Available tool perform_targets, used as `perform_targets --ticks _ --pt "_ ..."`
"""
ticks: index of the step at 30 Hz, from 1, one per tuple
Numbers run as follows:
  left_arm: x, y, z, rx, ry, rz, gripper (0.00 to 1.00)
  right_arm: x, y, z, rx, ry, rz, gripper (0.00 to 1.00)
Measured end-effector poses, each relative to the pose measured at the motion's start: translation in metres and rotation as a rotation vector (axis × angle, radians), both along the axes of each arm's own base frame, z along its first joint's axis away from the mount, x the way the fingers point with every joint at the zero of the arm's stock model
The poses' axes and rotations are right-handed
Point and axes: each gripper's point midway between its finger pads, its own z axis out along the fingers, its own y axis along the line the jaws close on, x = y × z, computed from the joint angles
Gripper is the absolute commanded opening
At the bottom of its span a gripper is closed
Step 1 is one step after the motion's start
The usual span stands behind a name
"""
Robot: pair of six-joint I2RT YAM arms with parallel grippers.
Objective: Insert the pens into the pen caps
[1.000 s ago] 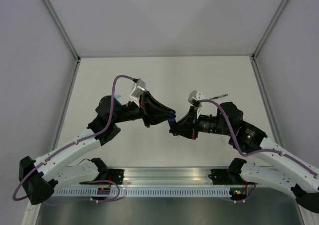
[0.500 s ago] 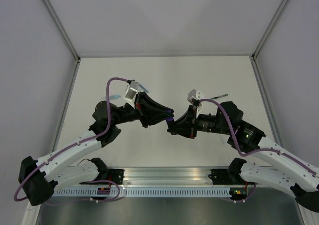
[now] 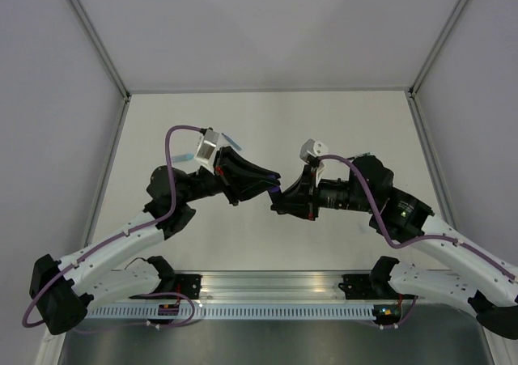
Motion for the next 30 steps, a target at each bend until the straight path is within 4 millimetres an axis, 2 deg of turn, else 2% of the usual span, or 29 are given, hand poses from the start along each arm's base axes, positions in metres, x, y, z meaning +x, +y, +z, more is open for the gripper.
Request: perform_targets --ticks 20,28,29,30 --pt "0.006 0.009 0.015 -0.053 -0.028 0.059 0.02 0.009 0.009 0.022 -0.089 -0.019 0.018 0.0" --pt "0.006 0.011 0.019 -0.072 -0.038 0.066 0.02 0.009 0.009 0.022 -0.096 -0.014 0.023 0.0" --pt "0.007 0.01 0.02 -0.068 -0.033 0.068 0.04 0.009 0.009 0.022 -0.096 -0.014 0.023 0.0" --pt "0.008 0.01 0.021 -0.06 -0.025 0.07 0.11 0.009 0.009 0.022 -0.094 -0.015 0.023 0.0"
